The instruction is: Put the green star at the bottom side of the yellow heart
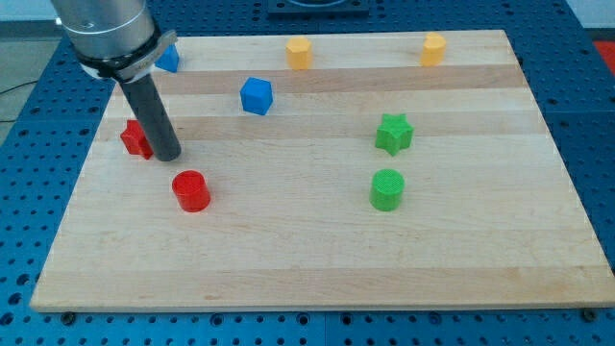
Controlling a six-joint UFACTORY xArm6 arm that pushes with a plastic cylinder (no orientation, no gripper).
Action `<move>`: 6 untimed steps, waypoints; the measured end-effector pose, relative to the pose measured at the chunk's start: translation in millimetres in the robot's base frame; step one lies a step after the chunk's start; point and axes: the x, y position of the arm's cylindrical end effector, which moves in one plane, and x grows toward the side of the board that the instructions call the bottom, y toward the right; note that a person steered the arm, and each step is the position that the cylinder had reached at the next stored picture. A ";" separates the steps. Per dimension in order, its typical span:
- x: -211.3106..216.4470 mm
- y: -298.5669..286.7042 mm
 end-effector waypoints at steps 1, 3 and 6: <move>-1.8 39.9; -11.2 191.1; -17.2 312.1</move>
